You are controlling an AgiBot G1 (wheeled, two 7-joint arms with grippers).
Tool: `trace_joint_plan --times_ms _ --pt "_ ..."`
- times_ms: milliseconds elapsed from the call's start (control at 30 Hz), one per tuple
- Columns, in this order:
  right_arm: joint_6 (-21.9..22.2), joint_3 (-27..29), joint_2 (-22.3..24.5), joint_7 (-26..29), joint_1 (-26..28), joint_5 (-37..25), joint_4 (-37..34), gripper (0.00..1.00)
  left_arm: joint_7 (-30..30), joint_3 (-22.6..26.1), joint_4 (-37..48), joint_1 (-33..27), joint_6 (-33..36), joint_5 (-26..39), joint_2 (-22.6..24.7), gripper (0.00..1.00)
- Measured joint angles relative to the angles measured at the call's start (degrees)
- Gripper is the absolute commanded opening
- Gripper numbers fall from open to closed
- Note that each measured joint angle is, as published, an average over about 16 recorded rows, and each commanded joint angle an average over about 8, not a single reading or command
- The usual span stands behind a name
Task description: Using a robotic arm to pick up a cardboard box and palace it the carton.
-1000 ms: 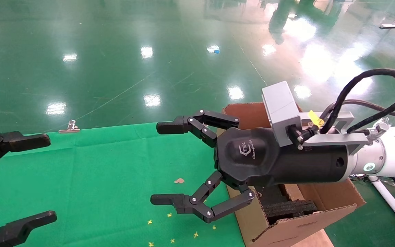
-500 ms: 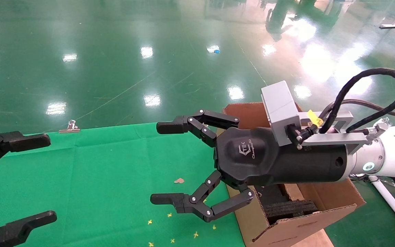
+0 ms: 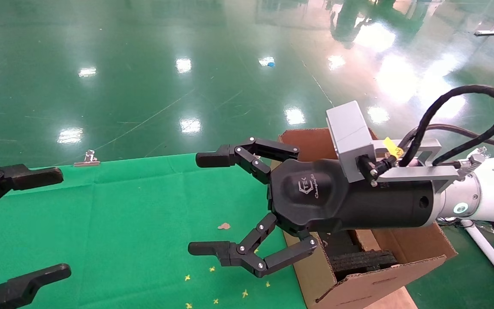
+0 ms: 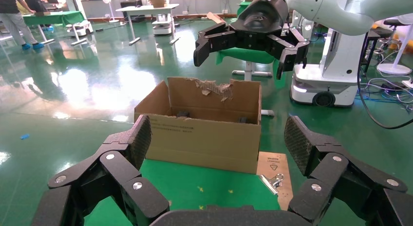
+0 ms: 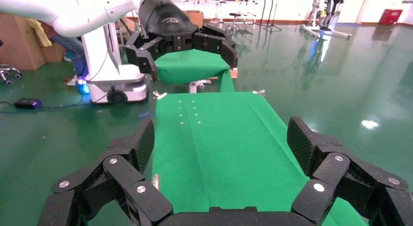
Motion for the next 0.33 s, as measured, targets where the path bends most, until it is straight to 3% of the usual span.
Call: trace_joint_plan --times_ms 333 --pt "0.0 0.0 0.0 0.0 0.0 0.0 0.0 1.00 0.0 0.0 0.0 0.0 0.0 0.0 0.0 1.00"
